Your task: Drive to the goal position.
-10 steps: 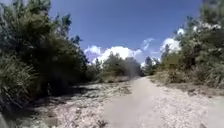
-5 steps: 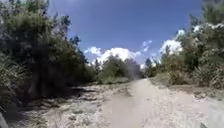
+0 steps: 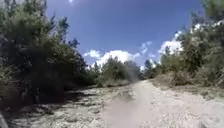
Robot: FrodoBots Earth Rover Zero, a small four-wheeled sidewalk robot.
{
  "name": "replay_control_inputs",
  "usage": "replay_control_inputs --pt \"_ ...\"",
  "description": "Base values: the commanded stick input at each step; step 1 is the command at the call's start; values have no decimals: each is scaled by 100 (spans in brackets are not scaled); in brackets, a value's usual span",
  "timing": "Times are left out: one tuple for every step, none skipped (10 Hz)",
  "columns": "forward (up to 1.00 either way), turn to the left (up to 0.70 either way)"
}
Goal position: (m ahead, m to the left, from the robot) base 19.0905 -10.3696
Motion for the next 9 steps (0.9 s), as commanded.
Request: replay_control_inputs --pt "44 2" --pt "44 2" --pt "44 2" --pt "44 2" --pt "44 2" --pt "44 2" --pt "44 2" --pt "44 2" --pt "44 2"
